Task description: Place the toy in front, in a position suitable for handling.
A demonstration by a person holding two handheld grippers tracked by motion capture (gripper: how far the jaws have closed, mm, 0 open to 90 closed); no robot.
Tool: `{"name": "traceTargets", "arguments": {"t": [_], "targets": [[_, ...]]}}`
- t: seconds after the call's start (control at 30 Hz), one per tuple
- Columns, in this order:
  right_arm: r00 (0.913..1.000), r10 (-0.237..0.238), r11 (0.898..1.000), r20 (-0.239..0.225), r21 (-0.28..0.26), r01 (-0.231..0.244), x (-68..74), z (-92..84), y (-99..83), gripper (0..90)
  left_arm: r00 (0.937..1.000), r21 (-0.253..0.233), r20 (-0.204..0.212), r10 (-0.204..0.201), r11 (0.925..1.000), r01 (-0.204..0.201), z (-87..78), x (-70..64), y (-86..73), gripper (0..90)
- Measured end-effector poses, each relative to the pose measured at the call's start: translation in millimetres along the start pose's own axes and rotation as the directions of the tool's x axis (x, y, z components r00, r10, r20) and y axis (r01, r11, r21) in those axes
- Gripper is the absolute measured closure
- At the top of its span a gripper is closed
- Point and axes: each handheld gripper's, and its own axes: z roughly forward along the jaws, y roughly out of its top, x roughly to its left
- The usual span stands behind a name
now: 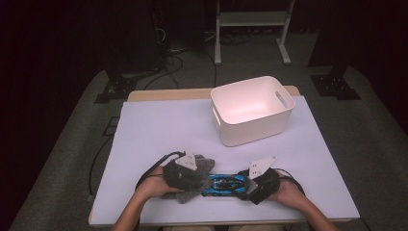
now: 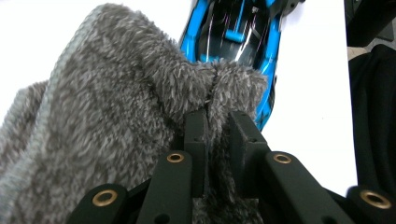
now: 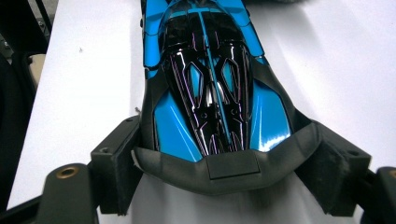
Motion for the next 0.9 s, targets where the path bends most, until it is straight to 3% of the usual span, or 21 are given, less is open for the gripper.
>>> {"name": "traceTargets", "arguments": {"t": [0.33, 0.57, 0.73, 0.9], "targets": [[1.0000, 0.003, 1.000, -0.001, -0.001, -0.003, 0.0, 0.0, -0.1, 21.4, 0.9999, -0.028, 0.014, 0.010, 0.9996, -0.009, 3.2, -1.5, 4.3, 77.9], [1.0000, 0.002, 1.000, -0.001, -0.001, -0.002, 0.1, 0.0, -0.1, 21.4, 0.9962, -0.040, 0.053, 0.069, 0.9969, -0.067, 15.5, -9.0, 29.2, 77.7], [1.0000, 0.003, 1.000, 0.000, -0.001, -0.003, 0.2, 0.0, -0.1, 21.4, 0.9919, -0.038, 0.073, 0.104, 0.9941, -0.101, 20.6, -14.7, 38.2, 77.4], [1.0000, 0.005, 1.000, 0.000, -0.002, -0.005, 0.5, 0.1, 0.0, 21.4, 0.9931, -0.047, 0.077, 0.088, 0.9953, -0.084, 19.2, -13.3, 32.0, 77.4]]}}
